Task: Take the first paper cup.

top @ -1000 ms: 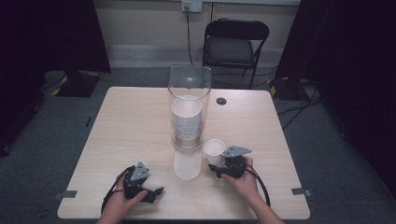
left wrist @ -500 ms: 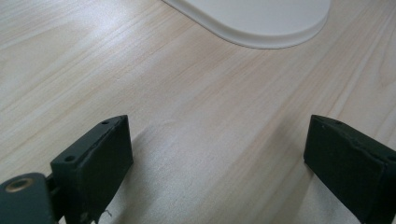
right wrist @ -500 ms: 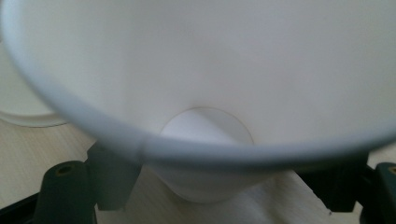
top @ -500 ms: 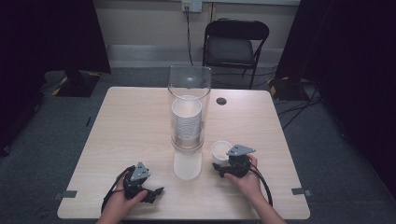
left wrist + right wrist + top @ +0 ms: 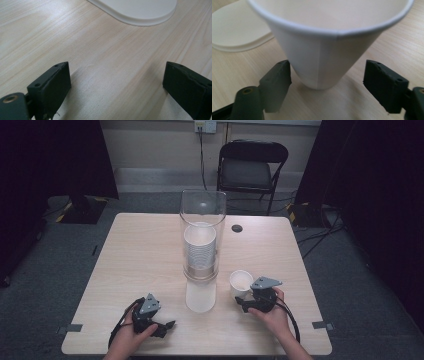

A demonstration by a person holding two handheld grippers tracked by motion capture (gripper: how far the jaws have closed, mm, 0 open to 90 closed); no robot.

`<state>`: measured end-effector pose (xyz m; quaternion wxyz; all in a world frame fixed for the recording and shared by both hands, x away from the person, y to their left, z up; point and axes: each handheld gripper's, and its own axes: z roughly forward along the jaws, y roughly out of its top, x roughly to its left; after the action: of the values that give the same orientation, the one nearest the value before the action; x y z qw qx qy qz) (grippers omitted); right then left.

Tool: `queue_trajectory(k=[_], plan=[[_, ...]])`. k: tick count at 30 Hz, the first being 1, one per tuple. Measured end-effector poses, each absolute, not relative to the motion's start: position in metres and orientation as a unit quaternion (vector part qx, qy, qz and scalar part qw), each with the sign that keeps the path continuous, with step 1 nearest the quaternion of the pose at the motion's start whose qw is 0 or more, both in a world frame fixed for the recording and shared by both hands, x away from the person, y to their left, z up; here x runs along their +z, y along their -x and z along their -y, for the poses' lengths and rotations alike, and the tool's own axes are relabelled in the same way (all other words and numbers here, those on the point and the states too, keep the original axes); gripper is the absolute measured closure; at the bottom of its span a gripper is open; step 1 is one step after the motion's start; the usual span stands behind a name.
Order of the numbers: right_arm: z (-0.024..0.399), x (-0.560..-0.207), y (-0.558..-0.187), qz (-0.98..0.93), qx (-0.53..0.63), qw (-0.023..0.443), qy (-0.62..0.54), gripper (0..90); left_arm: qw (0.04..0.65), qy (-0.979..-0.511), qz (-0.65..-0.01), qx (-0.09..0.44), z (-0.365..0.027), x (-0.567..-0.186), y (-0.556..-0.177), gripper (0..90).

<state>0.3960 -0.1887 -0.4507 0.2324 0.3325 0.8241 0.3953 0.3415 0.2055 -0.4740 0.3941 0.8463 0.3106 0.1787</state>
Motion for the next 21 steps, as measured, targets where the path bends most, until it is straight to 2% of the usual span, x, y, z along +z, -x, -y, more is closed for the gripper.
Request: queue_trajectory(k=[1,2,4,9,21], plan=[[0.192,-0.451,-0.393,-0.825,0.392,0.233,-0.333,31.5,0.394,-0.846,-0.310,0.179,-0.205,-0.474,-0.342,7.3],[0.192,-0.451,-0.393,-0.825,0.392,0.233,-0.333,31.5,0.394,-0.846,-0.310,0.179,-0.205,-0.474,-0.342,7.4],[0.194,-0.450,-0.392,-0.826,0.393,0.237,-0.327,42.9,0.394,-0.846,-0.310,0.179,-0.205,-0.474,-0.342,7.4],[0.194,-0.451,-0.402,-0.813,0.407,0.244,-0.337,50.9,0.394,-0.846,-0.311,0.179,-0.205,-0.474,-0.342,7.4],[0.188,-0.448,-0.417,-0.804,0.410,0.249,-0.353,49.8,0.394,-0.846,-0.311,0.179,-0.205,-0.474,-0.342,7.3]])
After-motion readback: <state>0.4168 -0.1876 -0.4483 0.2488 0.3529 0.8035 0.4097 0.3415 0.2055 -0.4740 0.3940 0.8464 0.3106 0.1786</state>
